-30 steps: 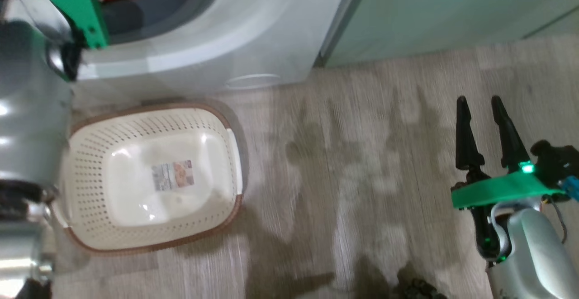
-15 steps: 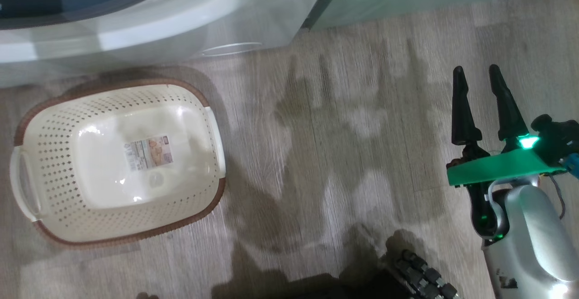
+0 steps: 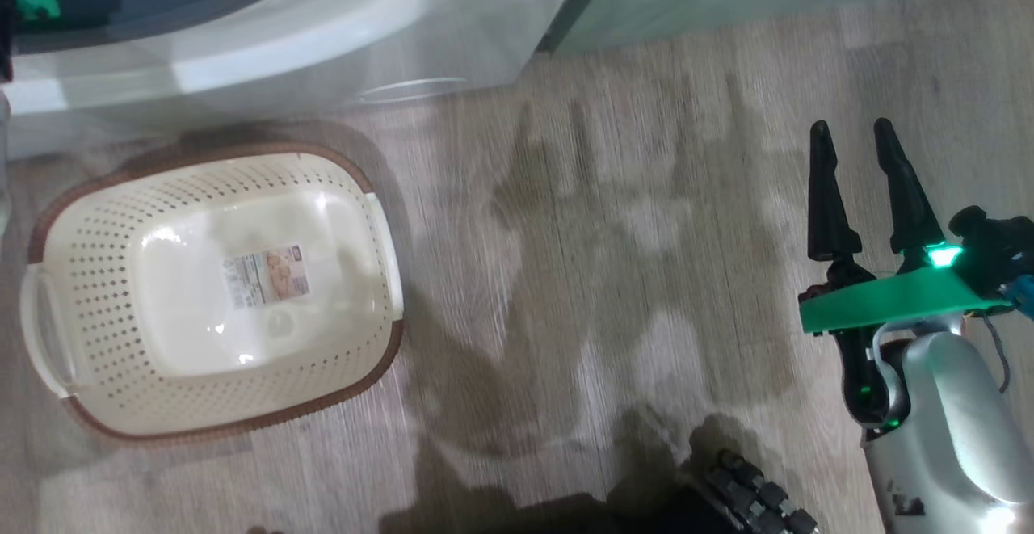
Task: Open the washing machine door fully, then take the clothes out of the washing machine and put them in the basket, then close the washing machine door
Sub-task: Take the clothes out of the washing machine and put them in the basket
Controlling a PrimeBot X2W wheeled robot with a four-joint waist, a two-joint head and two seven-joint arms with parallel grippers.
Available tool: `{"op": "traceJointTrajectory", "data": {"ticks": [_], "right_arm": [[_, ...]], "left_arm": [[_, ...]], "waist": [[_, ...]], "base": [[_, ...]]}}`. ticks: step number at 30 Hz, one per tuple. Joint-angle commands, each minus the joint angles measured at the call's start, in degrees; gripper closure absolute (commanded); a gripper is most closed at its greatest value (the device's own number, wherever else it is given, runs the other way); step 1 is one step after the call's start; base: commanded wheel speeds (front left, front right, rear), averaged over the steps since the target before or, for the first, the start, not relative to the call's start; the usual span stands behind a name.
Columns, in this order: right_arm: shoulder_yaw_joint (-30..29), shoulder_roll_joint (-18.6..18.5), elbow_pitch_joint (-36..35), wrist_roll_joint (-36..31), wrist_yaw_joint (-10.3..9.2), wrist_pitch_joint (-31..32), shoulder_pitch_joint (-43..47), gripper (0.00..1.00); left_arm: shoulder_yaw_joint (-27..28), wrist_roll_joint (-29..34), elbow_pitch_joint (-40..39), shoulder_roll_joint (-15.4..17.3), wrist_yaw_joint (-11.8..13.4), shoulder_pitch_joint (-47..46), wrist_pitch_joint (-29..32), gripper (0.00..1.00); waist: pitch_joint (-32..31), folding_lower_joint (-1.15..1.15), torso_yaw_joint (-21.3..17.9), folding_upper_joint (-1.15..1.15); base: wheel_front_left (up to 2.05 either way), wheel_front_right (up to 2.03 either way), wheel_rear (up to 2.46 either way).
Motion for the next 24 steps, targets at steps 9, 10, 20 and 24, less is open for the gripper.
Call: {"op": "traceJointTrajectory", "data": {"ticks": [9, 10, 20, 24], "right_arm": [[-0.1, -0.8, -0.1, 0.5, -0.04, -0.4, 4.4, 0.00], [-0.1, -0.9, 0.1, 0.5, -0.04, -0.4, 4.9, 0.00], [0.0, -1.4, 1.2, 0.7, -0.04, -0.4, 9.8, 0.00], [-0.3, -1.5, 1.5, 0.9, -0.04, -0.4, 11.7, 0.00]], "left_arm": [[-3.5, 2.5, 1.3, -0.8, 1.1, 7.4, -4.2, 1.00], [-3.8, 2.6, 1.5, -1.5, 1.1, 8.6, -4.7, 1.00], [-6.4, 2.4, 2.3, -7.3, 0.4, 20.6, -9.7, 1.00], [-6.8, 1.7, 2.5, -9.5, -0.4, 24.9, -11.5, 1.00]], "waist": [[-8.5, -0.01, 2.8, 0.00], [-9.6, -0.01, 3.1, 0.00], [-19.4, -0.01, 5.6, 0.00], [-22.5, -0.01, 6.7, 0.00]], "base": [[0.00, 0.00, 0.00], [0.00, 0.00, 0.00], [0.00, 0.00, 0.00], [0.00, 0.00, 0.00]]}}
